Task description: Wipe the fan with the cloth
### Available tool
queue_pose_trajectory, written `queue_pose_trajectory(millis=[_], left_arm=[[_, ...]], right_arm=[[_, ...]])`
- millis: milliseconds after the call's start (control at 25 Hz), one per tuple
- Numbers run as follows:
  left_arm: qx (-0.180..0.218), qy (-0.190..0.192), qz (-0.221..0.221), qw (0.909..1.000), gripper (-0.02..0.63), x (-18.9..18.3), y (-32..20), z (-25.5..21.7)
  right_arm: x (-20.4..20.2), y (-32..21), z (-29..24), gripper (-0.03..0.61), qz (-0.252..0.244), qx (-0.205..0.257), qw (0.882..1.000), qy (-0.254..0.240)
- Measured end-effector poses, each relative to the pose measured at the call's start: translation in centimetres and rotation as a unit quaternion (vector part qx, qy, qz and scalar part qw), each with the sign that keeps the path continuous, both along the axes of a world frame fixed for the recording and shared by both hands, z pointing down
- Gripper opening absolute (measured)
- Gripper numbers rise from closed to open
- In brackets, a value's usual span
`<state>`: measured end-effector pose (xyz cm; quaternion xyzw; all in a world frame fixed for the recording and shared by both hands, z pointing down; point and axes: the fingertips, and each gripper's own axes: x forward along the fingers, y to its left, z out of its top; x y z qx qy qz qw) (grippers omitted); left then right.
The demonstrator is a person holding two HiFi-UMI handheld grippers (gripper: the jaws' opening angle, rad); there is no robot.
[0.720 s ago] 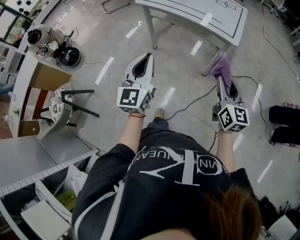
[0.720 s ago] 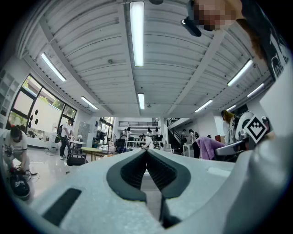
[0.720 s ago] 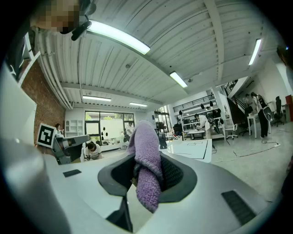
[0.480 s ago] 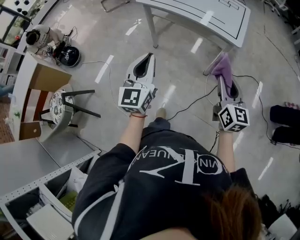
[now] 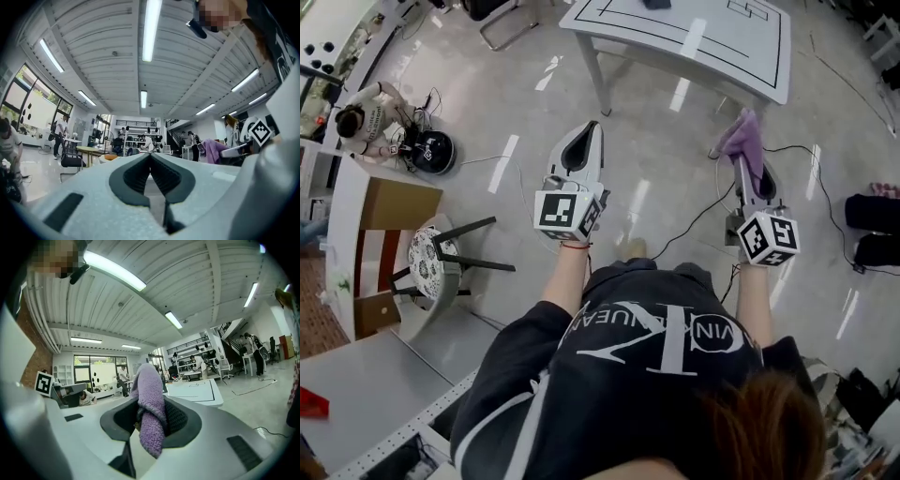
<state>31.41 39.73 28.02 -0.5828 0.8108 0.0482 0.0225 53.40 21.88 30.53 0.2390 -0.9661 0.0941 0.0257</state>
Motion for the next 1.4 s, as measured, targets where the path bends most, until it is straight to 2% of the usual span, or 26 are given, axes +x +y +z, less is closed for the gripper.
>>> queue_pose_trajectory(millis=[240,440,600,760,920,1160,1400], left_arm=[[0.006,0.032,-0.004,0.9995,0.005,-3.3,-0.9,1.1],[-0.006,0.027,0.022,0.9994,0.005,-4.1,-3.5,1.3],[-0.008,0.025,0.019,0.9995,0.005,-6.5,-6.9,1.4],[-0.009,0.016,0.013,0.9998,0.006,-9.3,-11.6,1.1],[-0.003,0.03,0.006,0.9995,0.006,-12.2,-18.0,0.3],[-0.007,0.031,-0.01,0.9994,0.006,-15.5,-26.2,-0.2],[-0.012,0.039,-0.033,0.9986,0.009,-18.0,-31.8,0.6]], right_arm=[[-2.2,-0.7,-0.1,0.12,0.002,0.003,1.0,0.01],[-3.2,-3.8,0.4,0.12,0.023,-0.016,1.0,0.002],[-5.9,-7.4,1.2,0.12,0.014,-0.022,1.0,-0.002],[-10.0,-12.2,1.3,0.12,-0.011,-0.019,1.0,-0.003],[-14.6,-17.7,0.4,0.121,-0.05,-0.003,0.999,0.009],[-20.8,-25.3,0.2,0.121,-0.111,0.012,0.993,0.035],[-25.1,-31.0,0.8,0.123,-0.155,0.003,0.987,0.04]])
